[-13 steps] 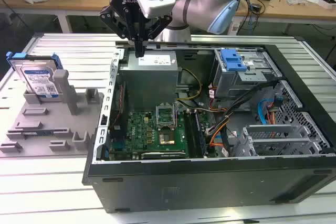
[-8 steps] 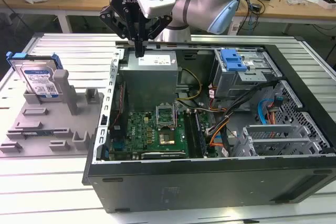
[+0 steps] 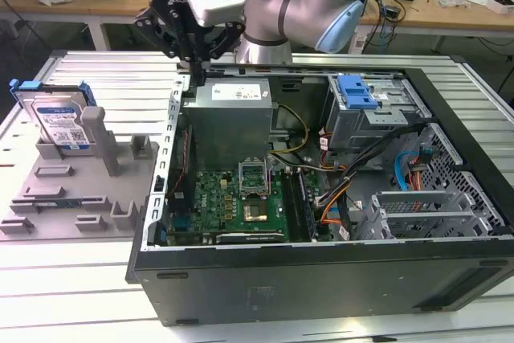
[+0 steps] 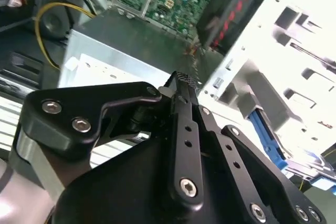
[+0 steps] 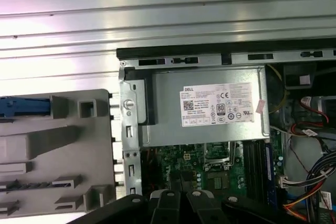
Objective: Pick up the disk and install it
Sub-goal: 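Reach for the disk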
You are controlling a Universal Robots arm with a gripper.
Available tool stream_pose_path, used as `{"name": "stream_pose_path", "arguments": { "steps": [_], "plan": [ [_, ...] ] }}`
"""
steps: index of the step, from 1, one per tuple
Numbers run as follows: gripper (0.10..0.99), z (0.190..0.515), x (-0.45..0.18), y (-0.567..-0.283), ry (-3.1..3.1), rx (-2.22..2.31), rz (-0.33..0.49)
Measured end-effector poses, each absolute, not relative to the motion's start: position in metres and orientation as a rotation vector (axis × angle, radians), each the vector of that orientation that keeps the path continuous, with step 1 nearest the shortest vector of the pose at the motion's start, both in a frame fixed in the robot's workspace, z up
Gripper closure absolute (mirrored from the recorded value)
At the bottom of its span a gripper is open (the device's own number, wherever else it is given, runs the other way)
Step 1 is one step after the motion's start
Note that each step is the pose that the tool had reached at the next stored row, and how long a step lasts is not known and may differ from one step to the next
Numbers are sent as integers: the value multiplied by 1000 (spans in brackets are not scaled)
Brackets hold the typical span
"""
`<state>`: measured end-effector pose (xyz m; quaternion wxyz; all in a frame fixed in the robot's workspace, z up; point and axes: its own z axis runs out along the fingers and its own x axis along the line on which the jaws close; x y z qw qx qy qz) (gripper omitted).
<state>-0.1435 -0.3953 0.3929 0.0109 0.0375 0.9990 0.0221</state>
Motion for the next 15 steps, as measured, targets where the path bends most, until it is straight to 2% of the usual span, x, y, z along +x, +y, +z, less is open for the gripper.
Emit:
{"name": "stream_pose_path", "arguments": {
  "steps": [15],
  "plan": [
    [980,386,-240,-358,3131,118,68]
  ]
}}
